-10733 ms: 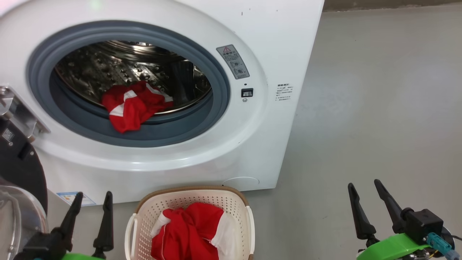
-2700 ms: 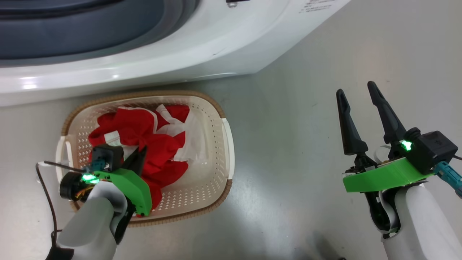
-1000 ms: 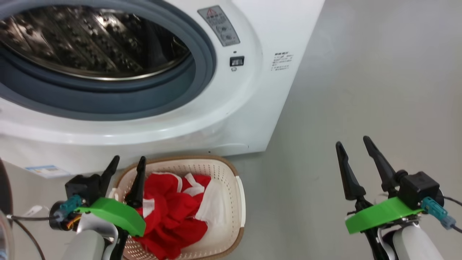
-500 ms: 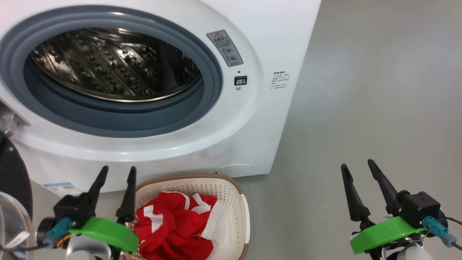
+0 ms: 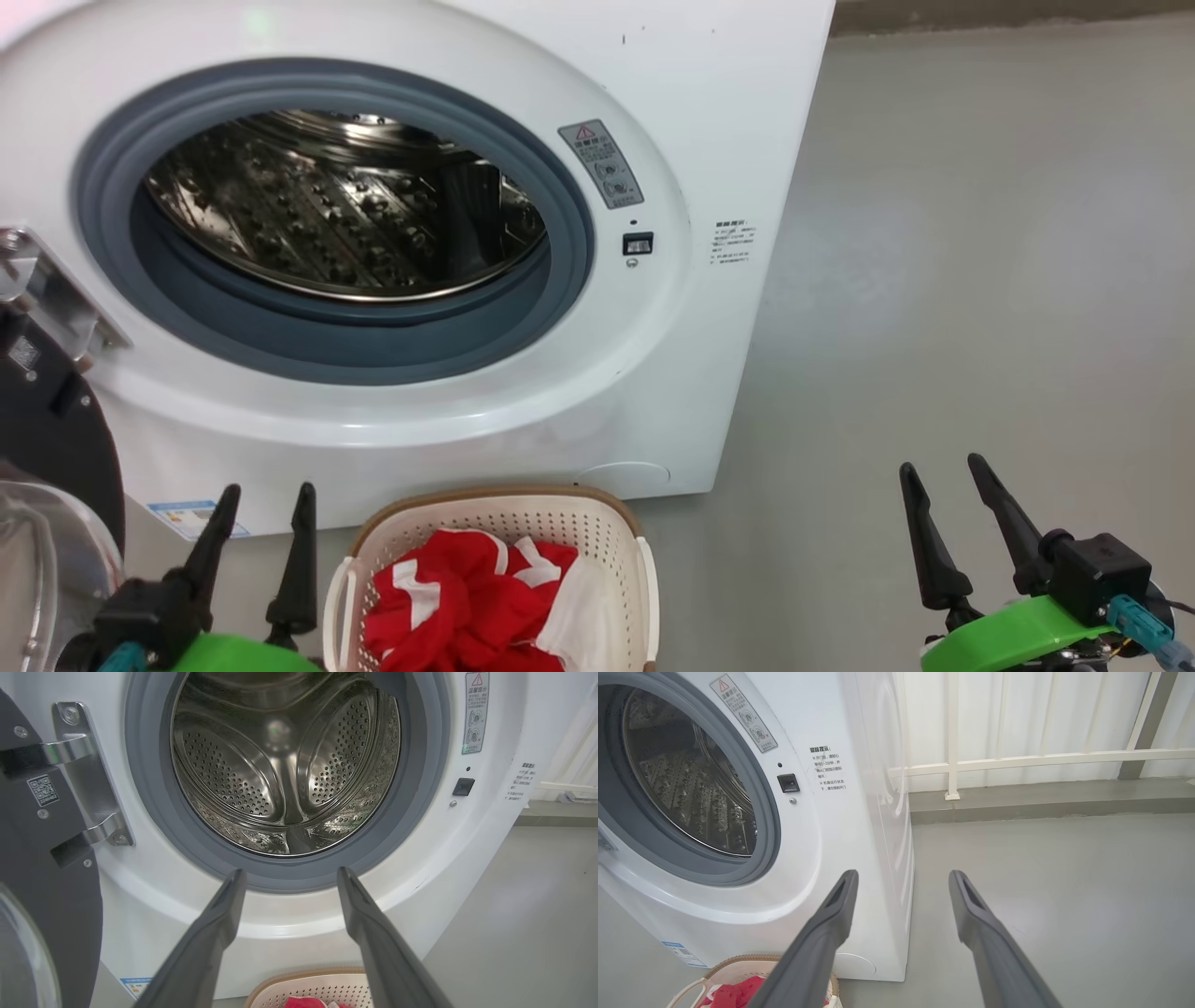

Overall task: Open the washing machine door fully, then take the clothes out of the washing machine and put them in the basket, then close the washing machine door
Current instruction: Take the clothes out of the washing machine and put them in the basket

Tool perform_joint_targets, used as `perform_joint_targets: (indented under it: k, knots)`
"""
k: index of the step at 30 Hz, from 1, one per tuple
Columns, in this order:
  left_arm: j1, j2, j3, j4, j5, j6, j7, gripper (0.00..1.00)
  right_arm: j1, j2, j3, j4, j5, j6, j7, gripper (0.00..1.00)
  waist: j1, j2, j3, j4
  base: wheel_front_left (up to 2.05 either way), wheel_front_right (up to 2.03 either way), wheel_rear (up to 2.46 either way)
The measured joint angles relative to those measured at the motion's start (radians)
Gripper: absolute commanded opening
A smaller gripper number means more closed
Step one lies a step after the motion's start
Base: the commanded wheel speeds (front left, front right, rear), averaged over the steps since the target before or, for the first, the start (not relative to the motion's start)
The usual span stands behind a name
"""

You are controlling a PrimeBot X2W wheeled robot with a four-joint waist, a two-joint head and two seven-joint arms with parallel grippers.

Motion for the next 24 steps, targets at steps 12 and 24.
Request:
perform_joint_targets:
  k: [12, 24]
  knots:
    - [0.131, -0.001, 0.024, -0.073, 0.000, 0.000, 0.000, 1.00, 0.053, 0.005, -0.014, -0.002, -0.017, 0.000, 0.000, 1.00, 0.0000, 0.0000, -0.061, 0.012, 0.00, 0.00, 0.00]
    - [0.188, -0.001, 0.046, -0.098, -0.002, 0.000, 0.000, 1.00, 0.091, 0.007, -0.030, -0.008, -0.018, 0.000, 0.000, 1.00, 0.0000, 0.0000, -0.084, 0.017, 0.00, 0.00, 0.00]
